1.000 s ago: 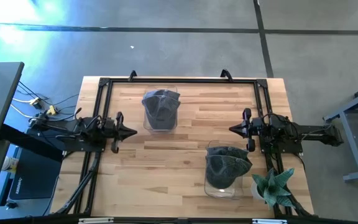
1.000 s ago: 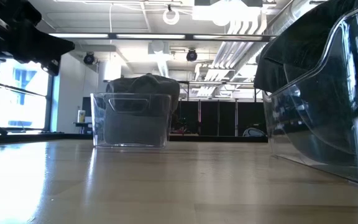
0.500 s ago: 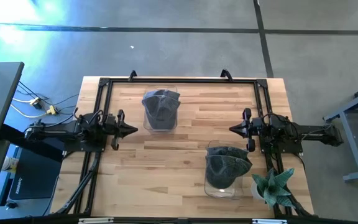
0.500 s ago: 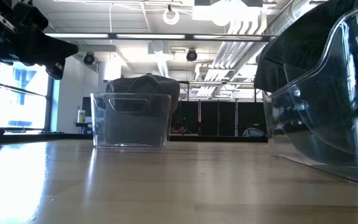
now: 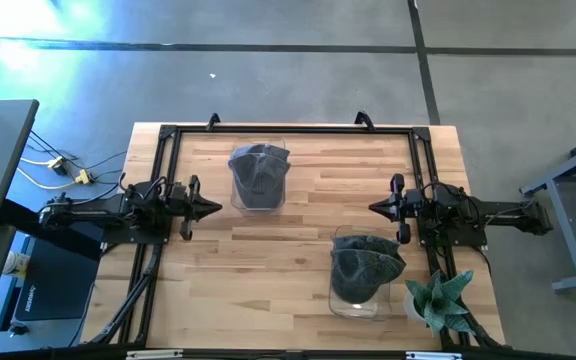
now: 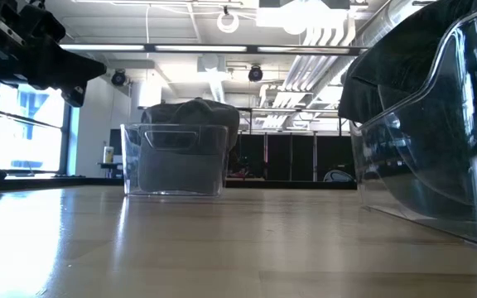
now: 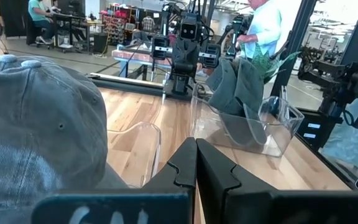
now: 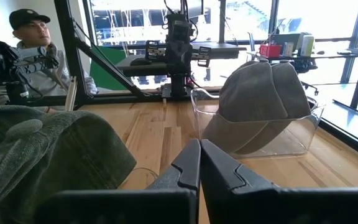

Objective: Pick & Place hat
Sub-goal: Return to Home Position

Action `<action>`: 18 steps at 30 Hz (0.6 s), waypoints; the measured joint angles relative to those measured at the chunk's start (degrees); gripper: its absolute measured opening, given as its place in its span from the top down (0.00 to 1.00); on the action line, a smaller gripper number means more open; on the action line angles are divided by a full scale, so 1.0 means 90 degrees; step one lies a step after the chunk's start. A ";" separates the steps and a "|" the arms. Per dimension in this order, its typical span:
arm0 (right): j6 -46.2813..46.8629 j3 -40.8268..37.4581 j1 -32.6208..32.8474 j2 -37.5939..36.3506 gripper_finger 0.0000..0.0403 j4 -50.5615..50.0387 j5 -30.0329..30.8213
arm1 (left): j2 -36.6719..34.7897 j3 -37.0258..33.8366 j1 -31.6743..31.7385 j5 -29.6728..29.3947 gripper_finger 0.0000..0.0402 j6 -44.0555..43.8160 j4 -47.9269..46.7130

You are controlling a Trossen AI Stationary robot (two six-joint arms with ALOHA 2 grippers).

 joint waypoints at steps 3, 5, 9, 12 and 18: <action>0.0000 0.0000 0.0000 0.0000 0.99 0.0000 0.0000 | 0.0000 0.0000 0.0000 -0.0001 1.00 0.0000 0.0000; 0.0000 0.0000 0.0000 0.0000 0.98 0.0000 0.0000 | 0.0000 0.0000 0.0000 -0.0002 1.00 0.0000 0.0002; 0.0000 0.0000 0.0000 0.0000 0.97 0.0000 0.0000 | 0.0000 0.0000 0.0000 -0.0002 1.00 0.0000 0.0003; 0.0000 0.0000 0.0000 0.0000 0.97 0.0000 0.0000 | 0.0000 0.0000 0.0000 -0.0002 1.00 0.0000 0.0005; 0.0000 0.0000 0.0000 0.0000 0.97 0.0000 0.0000 | 0.0000 0.0000 0.0000 -0.0004 1.00 0.0000 0.0005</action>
